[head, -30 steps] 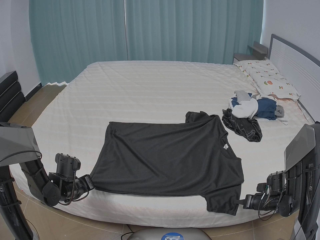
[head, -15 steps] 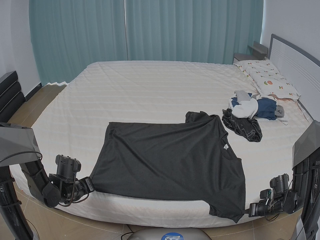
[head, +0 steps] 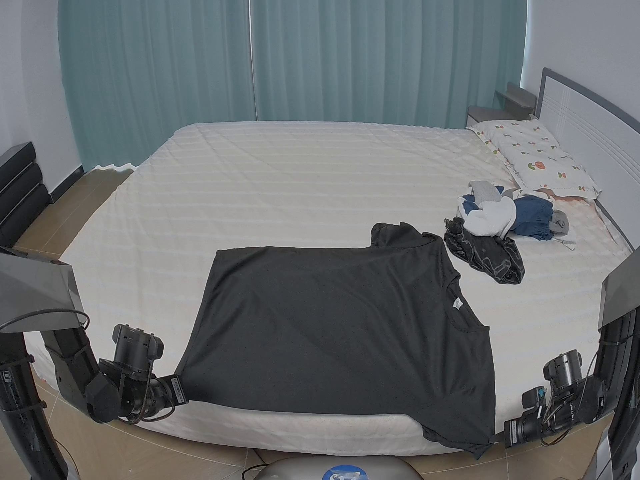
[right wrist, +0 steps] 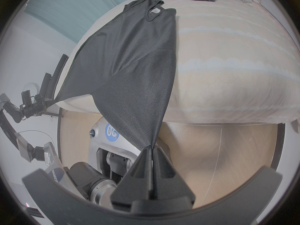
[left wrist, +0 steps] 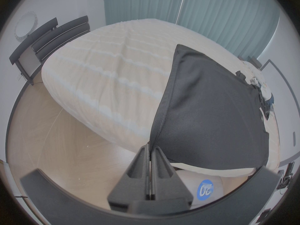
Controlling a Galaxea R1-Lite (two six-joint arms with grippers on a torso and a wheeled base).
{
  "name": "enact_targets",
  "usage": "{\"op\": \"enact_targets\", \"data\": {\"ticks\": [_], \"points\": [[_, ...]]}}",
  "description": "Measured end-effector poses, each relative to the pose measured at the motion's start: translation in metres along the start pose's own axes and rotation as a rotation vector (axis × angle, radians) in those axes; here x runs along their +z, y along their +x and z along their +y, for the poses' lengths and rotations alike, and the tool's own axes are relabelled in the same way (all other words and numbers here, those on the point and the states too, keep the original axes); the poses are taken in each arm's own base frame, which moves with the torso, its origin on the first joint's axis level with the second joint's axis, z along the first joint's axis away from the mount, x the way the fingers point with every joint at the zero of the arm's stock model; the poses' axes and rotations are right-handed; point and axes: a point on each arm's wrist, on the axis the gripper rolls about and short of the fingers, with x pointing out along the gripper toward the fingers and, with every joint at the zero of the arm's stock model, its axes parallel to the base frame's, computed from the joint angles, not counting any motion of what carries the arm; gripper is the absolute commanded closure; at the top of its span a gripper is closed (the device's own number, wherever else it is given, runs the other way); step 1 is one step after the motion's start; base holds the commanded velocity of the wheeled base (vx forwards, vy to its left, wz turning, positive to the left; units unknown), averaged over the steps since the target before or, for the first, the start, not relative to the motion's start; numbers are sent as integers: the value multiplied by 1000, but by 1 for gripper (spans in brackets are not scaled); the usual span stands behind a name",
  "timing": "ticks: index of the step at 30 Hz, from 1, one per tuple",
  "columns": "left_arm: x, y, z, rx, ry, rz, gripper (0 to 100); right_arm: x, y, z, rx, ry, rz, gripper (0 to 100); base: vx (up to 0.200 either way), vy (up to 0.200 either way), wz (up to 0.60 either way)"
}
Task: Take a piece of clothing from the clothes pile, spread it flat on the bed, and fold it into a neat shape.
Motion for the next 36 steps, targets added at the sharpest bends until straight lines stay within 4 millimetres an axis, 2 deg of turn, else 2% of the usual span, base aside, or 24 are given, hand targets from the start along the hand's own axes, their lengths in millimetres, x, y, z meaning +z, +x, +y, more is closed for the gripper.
{"op": "enact_targets", "data": {"ticks": [11, 12, 13, 14, 23, 29, 32, 36], "points": [[-10, 0, 4, 78, 69, 79, 100, -3, -7, 4, -4, -47, 30, 100, 0, 0, 0], [-10, 0, 4, 76, 70, 79, 0, -3, -8, 4, -4, -48, 27, 100, 0, 0, 0], [-10, 0, 4, 75, 70, 78, 0, -3, -8, 5, -3, -50, 23, 100, 0, 0, 0], [-10, 0, 3, 74, 70, 78, 0, -3, -8, 5, -3, -51, 20, 0, 0, 0, 0], [-8, 1, 2, 66, 58, 70, 0, 8, -14, 2, 1, -29, -86, 0, 0, 0, 0], [0, -3, 3, 27, 24, 51, 0, 26, -24, 1, 39, 100, -258, 0, 0, 0, 0], [6, -6, 3, -13, -16, 45, 0, 45, -23, 2, 74, 197, -347, 0, 0, 0, 0], [14, -8, 3, -61, -75, 33, 0, 78, -15, 2, 97, 226, -455, 0, 0, 0, 0]]}}
